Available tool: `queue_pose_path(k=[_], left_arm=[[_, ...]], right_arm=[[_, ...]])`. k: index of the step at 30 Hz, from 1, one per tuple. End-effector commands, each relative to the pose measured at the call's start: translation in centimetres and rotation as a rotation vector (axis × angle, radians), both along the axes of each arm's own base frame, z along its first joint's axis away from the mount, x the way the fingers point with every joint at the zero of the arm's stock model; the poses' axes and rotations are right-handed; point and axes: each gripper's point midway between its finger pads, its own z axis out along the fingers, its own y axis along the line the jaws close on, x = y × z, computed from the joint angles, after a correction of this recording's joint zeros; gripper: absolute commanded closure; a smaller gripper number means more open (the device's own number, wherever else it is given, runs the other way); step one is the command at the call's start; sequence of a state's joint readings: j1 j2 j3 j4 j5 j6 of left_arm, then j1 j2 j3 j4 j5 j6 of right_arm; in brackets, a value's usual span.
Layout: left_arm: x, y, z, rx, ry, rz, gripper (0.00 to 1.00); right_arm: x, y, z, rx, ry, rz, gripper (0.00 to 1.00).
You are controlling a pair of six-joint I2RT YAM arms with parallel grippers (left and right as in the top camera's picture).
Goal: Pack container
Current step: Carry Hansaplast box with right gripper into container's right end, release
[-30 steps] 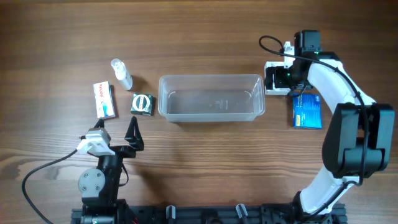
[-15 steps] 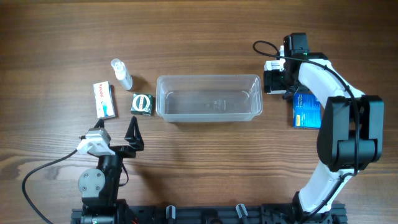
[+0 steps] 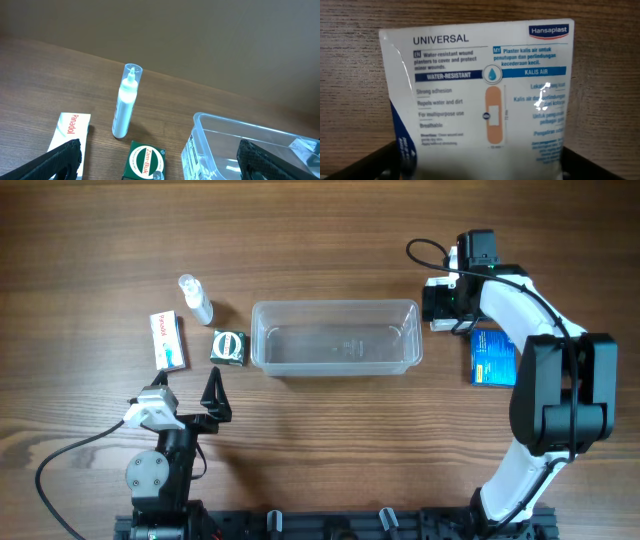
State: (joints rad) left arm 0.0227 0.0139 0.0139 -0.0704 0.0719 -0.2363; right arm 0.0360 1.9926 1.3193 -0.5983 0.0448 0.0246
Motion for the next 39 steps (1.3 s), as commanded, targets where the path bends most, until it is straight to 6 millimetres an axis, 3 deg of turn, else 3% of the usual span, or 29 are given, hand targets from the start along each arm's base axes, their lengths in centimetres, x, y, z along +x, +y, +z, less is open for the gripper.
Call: queue_pose_path(k=[1,5,7,11,13,17,19,22,26,29,37,39], left_arm=[[0.0,0.4,-0.3,0.024,0.001,0.018,0.0],[0.0,0.4,-0.3,0.024,0.001,0.018,0.0],[0.0,0.4,-0.3,0.024,0.001,0.018,0.0],[0.0,0.4,-0.3,0.024,0.001,0.018,0.0],[0.0,0.4,-0.3,0.024,0.001,0.018,0.0],[0.0,0.4,-0.3,0.024,0.001,0.018,0.0],[0.0,0.4,-0.3,0.024,0.001,0.018,0.0],[0.0,0.4,-0.3,0.024,0.001,0.018,0.0],[0.0,0.4,-0.3,0.024,0.001,0.018,0.0],[0.0,0.4,-0.3,0.024,0.001,0.018,0.0],[0.0,0.4,-0.3,0.024,0.001,0.018,0.0],[0.0,0.4,-0.3,0.024,0.001,0.018,0.0]], right_arm=[[0.3,0.5,0.0,0.02,-0.001,0.006,0.2],[0.4,0.4,0.1,0.015,-0.003,0.005,0.24],[0.8,0.0,1.1,-0.006,-0.03,-0.001,0.23],[2.4,-0.5,8.2,-0.031,-0.189,-0.015,0.24],[2.1,-0.5,11.4,-0.028,-0.251,-0.016,0.24],[-1.8,1.6,18.7,0.007,-0.339,-0.005,0.25],[-3.7,3.3,20.8,0.062,-0.365,-0.041,0.25],[-6.1,7.8,22.8,0.165,-0.382,-0.002,0.25],[-9.1,13.4,21.7,0.236,-0.296,0.038,0.24],[-10.1,15.4,20.3,0.241,-0.245,0.048,0.24],[-9.7,16.1,12.8,0.133,-0.066,0.039,0.23],[-9.6,16.1,11.8,0.118,-0.039,0.038,0.23]])
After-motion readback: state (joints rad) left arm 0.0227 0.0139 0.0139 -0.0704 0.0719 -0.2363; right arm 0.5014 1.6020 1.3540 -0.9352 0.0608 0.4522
